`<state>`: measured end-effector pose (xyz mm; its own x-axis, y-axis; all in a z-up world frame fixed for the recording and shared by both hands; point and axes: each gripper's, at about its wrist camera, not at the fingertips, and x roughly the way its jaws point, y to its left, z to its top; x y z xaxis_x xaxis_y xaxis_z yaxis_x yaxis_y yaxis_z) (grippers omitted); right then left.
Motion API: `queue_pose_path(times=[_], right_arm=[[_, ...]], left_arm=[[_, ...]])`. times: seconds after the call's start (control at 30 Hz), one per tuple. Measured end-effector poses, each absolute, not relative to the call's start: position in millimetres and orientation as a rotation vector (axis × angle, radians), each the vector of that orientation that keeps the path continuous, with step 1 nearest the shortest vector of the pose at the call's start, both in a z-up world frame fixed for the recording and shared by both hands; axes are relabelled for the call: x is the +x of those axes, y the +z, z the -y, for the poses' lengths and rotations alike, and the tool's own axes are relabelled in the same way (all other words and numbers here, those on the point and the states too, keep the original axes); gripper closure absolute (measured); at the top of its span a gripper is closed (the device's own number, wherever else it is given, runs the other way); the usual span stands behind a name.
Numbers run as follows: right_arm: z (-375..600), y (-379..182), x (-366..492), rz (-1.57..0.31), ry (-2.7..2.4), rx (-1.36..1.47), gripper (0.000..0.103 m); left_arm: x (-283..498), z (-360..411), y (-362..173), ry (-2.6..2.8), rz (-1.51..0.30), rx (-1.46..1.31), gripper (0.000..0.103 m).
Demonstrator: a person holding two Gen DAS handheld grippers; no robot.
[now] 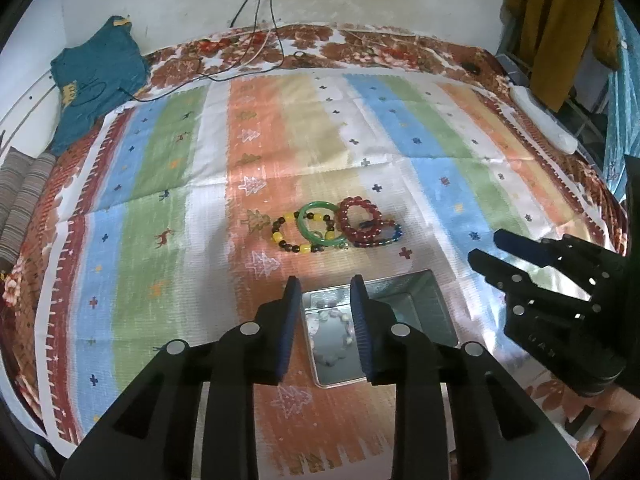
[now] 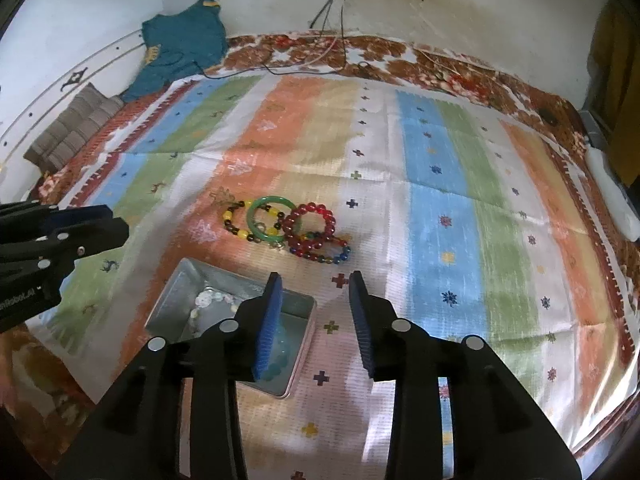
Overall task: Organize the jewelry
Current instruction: 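Move both open tools back to the remaining bracelets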
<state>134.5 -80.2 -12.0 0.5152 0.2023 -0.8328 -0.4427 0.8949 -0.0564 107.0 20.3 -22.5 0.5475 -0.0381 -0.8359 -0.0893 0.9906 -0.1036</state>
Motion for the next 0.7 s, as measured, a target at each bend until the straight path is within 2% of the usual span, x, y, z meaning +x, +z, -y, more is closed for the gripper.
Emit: queue_pose_path(times=[0.2, 0.23, 0.47, 0.53, 0.7], right_arm=[[82, -17, 150, -0.982, 0.361, -0.280, 0.057], [81, -18, 152, -0.987, 0.359, -0.280, 0.053], [79, -30, 172, -1.034, 0.334, -0.273, 0.047], [80, -32, 177, -1.046, 0.329, -0.267, 0.042], [75, -39, 191, -1.058, 0.323, -0.280, 0.036]], left_arm=[[120, -27, -33, 0.074, -1.019, -0.139, 0.071], [123, -28, -34, 0.080, -1.024, -0.139, 0.068], [145, -33, -43, 0.105, -1.043, -0.140, 0.057], [152, -37, -46, 0.115, -1.052, -0.141, 0.054], [172, -46, -55, 0.140, -1.084, -0.158, 0.051]])
